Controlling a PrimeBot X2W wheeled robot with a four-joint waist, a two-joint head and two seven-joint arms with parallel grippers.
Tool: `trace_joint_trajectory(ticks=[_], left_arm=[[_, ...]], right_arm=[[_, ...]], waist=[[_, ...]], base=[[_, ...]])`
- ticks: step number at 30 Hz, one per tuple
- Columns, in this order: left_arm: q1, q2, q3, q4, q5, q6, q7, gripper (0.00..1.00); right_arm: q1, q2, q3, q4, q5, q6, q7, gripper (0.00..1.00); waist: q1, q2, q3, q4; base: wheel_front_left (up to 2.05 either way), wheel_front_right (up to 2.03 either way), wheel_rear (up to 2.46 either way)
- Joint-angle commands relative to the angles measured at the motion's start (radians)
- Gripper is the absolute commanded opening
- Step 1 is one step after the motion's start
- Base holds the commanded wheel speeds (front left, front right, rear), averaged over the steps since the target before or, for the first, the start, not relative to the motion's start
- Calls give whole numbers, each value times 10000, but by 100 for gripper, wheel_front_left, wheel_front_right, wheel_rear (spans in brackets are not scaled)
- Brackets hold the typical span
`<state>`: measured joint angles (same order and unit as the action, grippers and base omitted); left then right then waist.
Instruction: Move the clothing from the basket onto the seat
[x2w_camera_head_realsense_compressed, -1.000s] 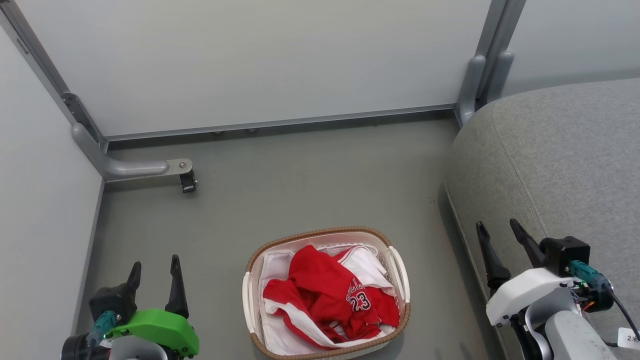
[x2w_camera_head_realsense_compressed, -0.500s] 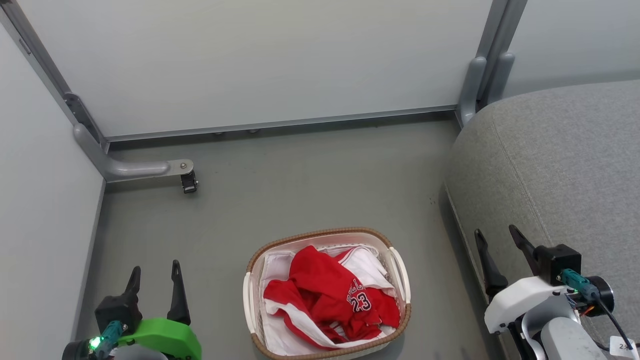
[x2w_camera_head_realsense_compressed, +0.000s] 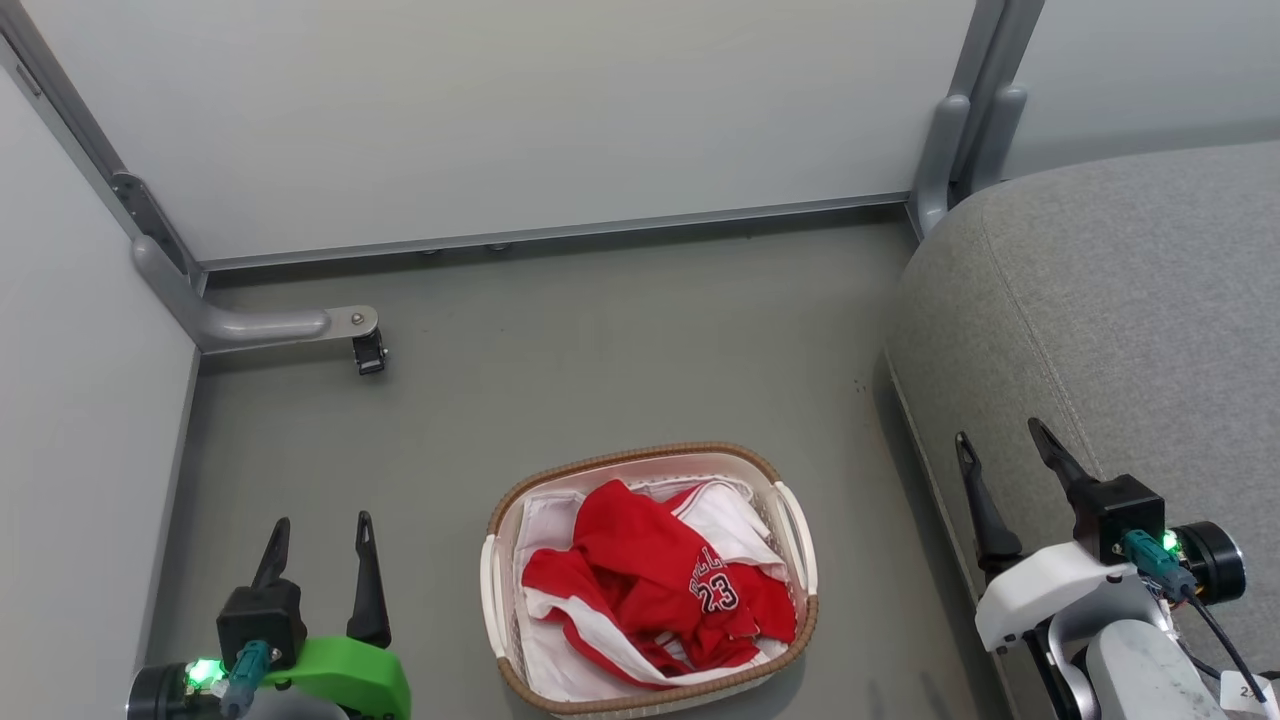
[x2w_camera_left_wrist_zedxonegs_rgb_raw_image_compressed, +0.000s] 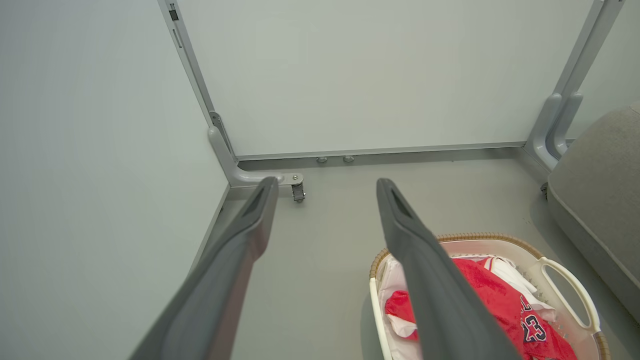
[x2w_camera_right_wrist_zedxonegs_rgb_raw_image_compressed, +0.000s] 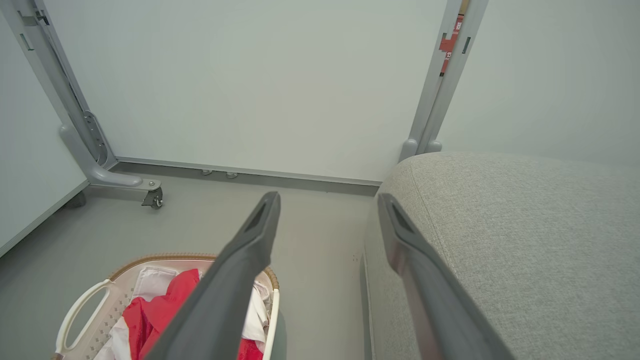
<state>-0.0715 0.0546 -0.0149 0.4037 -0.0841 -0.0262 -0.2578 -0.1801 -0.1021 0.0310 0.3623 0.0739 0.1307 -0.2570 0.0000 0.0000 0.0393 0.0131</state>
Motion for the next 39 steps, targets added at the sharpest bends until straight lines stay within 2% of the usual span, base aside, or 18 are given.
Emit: trace_joint_trajectory(ticks=[1, 9, 20, 29, 39], left_arm=[[-68, -13, -57, -5, 229, -31, -95, 100], [-460, -32, -660, 169, -175, -131, -72, 100], [-1754, -27, -2469, 871, -1281, 198, -70, 100], [-3382, -14, -4119, 2252, -2008, 94, -72, 100], [-5415, -1, -5710, 4150, -2646, 340, -70, 100]], right_arm=[[49, -22, -28, -51, -192, 0, -98, 100], [-366, -89, -7, -277, -47, 0, -94, 100], [-1184, -112, -81, -949, 377, 0, -94, 100], [-1773, -96, 118, -1395, 880, 0, -95, 100], [-2325, -142, 646, -1982, 1651, 0, -95, 100]], waist=[[0, 0, 82, -20], [0, 0, 812, -199], [0, 0, 2420, -709], [0, 0, 3737, -1313], [0, 0, 5125, -1917]], base=[[0, 0, 0], [0, 0, 0], [0, 0, 0], [0, 0, 0], [0, 0, 0]])
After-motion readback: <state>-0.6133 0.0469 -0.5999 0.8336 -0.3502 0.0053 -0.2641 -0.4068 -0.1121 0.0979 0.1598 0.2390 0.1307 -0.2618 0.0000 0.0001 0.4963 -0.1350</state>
